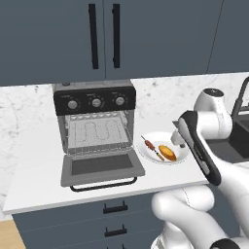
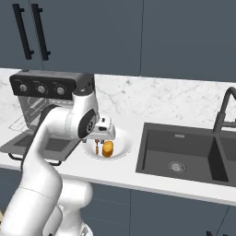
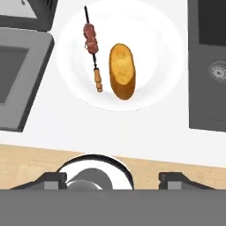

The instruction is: Pick up the kebab skewer and baguette bread, and place them inside the toaster oven. Close the toaster oven door and start by setting the timer.

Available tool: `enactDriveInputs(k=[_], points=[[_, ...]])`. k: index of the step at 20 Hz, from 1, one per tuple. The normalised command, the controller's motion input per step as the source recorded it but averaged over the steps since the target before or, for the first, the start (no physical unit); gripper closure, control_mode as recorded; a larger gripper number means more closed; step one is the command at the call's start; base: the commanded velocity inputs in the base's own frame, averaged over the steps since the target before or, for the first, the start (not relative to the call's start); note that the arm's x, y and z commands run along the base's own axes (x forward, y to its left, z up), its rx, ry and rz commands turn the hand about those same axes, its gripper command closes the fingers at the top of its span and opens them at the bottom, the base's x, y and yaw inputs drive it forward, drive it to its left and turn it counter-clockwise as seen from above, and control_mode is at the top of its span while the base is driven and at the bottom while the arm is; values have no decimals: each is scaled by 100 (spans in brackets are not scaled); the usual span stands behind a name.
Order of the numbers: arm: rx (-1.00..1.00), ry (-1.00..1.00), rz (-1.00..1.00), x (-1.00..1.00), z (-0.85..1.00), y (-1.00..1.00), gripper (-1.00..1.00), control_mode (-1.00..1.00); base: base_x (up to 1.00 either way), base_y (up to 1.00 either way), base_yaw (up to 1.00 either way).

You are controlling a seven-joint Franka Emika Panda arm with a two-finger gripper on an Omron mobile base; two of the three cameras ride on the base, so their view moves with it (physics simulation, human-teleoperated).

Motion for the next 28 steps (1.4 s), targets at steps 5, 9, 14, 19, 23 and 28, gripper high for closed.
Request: enactDriveInputs(k=[5, 9, 14, 19, 23, 28], points=[[-11, 19, 0, 33, -78, -8, -100, -100, 0, 0, 0], [0, 9, 0, 49, -38, -15, -100, -100, 0, 0, 0], [0, 3, 0, 51, -27, -3, -100, -100, 0, 0, 0], [0, 0, 0, 19, -27, 0, -100, -100, 0, 0, 0], [0, 0, 0, 17, -35, 0, -100, -100, 0, 0, 0], [1, 0, 3, 16, -28, 0, -100, -100, 0, 0, 0]])
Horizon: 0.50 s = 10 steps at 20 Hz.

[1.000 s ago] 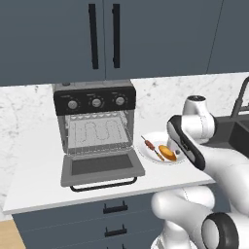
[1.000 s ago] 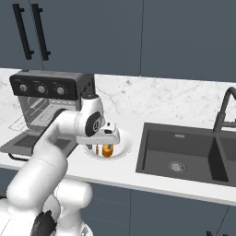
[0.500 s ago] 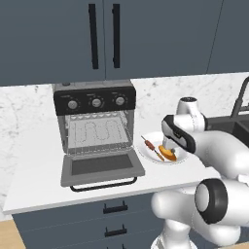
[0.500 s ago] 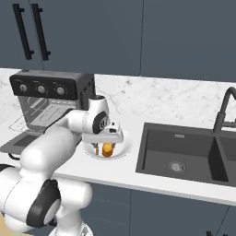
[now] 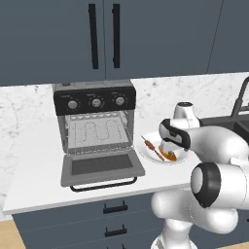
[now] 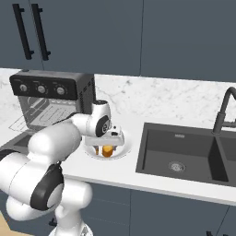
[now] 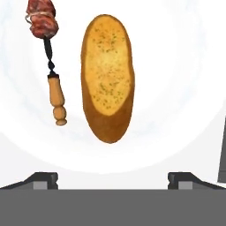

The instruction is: Pick up the kebab skewer and baguette bread, and place them inside the toaster oven. Close the toaster oven door and start by setting the timer.

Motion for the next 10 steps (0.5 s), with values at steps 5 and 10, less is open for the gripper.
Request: enactDriveInputs(k=[5, 10], points=[[2, 0, 9, 9, -18, 0, -100, -100, 0, 0, 0], [0, 0, 9, 23, -16, 0, -100, -100, 0, 0, 0]])
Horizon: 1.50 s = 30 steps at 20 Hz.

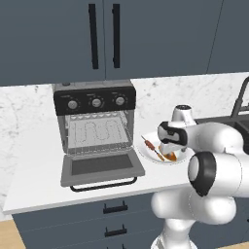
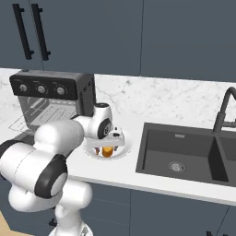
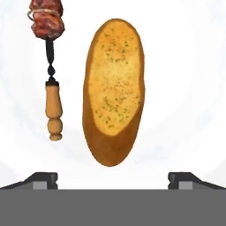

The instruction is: Pick up the kebab skewer and baguette bread, and place them inside the toaster oven. Close the toaster oven door and start by setting the timer.

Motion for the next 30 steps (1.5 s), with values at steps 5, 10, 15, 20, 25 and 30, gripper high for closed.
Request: enactDriveInputs(k=[5, 10, 15, 20, 25, 30], points=[[0, 0, 11, 28, -20, 0, -100, -100, 0, 0, 0], [0, 0, 12, 28, -23, 0, -100, -100, 0, 0, 0], [0, 1, 11, 24, -23, 0, -100, -100, 0, 0, 0], [0, 2, 8, 23, -17, 0, -100, -100, 0, 0, 0], [0, 2, 6, 7, -17, 0, 100, -100, 0, 0, 0], [0, 1, 2, -9, -2, -3, 100, -100, 0, 0, 0]])
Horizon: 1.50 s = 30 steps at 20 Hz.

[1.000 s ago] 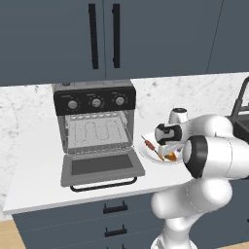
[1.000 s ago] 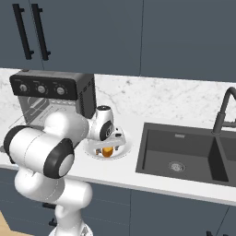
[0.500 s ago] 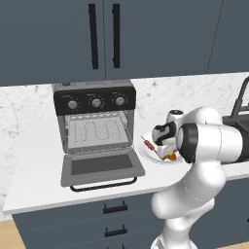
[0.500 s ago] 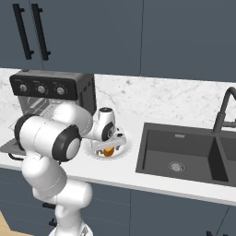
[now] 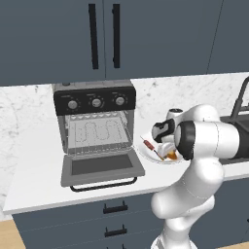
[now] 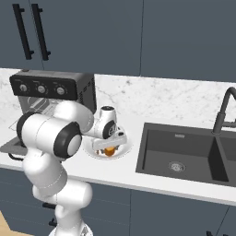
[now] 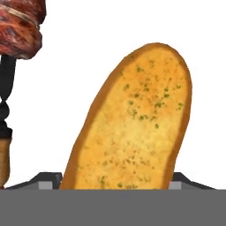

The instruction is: Pick up the kebab skewer and baguette bread, and place them inside the toaster oven. Close the toaster oven door and start by setting the timer.

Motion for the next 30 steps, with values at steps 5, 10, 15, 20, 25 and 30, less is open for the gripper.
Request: enactDriveInputs(k=[5, 10, 15, 20, 25, 30], points=[[1, 4, 0, -17, 27, -4, 100, -100, 0, 0, 0], [0, 0, 0, -70, 100, 41, 100, -100, 0, 0, 0], [5, 0, -6, -100, 60, 88, 100, -100, 0, 0, 0], [6, -3, -14, -46, 30, 100, 100, -100, 0, 0, 0], [1, -5, -18, 25, 44, 100, 100, -100, 0, 0, 0], [1, 0, -31, 61, 20, 100, 100, -100, 0, 0, 0]])
